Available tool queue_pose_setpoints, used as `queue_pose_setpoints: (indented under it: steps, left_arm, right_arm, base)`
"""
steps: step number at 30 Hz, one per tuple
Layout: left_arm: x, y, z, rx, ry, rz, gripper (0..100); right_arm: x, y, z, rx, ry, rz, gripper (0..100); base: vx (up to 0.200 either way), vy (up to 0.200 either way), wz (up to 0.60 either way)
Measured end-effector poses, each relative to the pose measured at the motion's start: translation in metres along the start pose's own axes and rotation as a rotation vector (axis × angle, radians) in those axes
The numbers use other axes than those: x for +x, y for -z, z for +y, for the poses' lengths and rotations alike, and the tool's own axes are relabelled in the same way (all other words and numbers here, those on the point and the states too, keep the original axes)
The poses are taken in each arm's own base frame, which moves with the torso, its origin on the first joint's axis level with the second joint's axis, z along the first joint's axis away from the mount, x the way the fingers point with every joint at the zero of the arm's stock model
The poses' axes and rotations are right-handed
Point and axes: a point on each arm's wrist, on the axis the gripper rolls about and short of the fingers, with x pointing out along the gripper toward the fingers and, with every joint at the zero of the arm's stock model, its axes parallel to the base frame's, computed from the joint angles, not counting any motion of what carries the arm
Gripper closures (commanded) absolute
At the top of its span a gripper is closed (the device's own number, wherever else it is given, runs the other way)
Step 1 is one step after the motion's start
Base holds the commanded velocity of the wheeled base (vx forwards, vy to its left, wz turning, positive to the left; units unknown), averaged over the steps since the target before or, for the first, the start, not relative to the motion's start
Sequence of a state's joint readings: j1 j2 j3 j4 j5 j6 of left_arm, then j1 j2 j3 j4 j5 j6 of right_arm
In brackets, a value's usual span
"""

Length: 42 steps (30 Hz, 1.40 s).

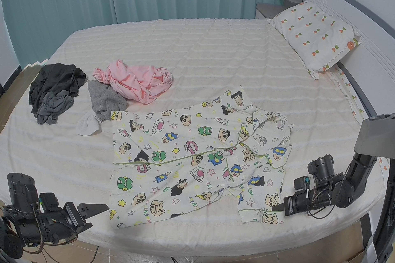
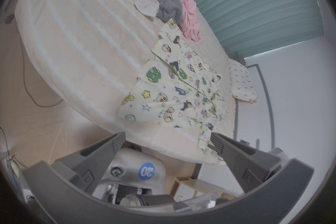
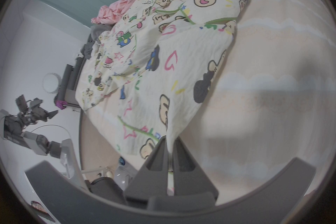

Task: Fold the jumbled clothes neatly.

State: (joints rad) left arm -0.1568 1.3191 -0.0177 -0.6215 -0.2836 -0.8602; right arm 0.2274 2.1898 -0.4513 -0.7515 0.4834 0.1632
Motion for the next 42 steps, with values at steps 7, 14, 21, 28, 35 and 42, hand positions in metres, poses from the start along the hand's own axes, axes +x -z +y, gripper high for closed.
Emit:
queue_pose_setpoints:
  steps: [7, 14, 21, 28, 35, 42]
  left_arm:
    - [0.009, 0.006, -0.001, 0.030, -0.049, 0.035, 0]
    - [0.026, 0.013, 0.002, 0.044, -0.125, 0.126, 0]
    - [0.048, 0.017, 0.009, 0.052, -0.239, 0.162, 0]
    - [0.077, 0.016, 0.011, -0.045, -0.300, 0.076, 0]
    - [0.103, 0.020, 0.014, -0.059, -0.422, -0.030, 0]
    - [0.122, 0.027, 0.007, -0.105, -0.426, -0.061, 0]
  right_arm:
    - [-0.021, 0.015, -0.008, 0.047, -0.081, 0.018, 100]
    - [-0.037, 0.032, -0.015, 0.020, -0.082, 0.034, 100]
    - [-0.049, 0.046, -0.021, 0.041, -0.141, 0.038, 100]
    - [-0.054, 0.052, -0.023, 0.043, -0.175, 0.036, 100]
    - [-0.057, 0.056, -0.022, 0.031, -0.204, 0.025, 100]
    - [-0.061, 0.060, -0.019, -0.016, -0.212, -0.036, 100]
  base:
    - [0.000, 0.000, 0.00]
    - [0.000, 0.000, 0.00]
    - [0.000, 0.000, 0.00]
    - [0.000, 0.000, 0.00]
    - [0.000, 0.000, 0.00]
    - [0.000, 0.000, 0.00]
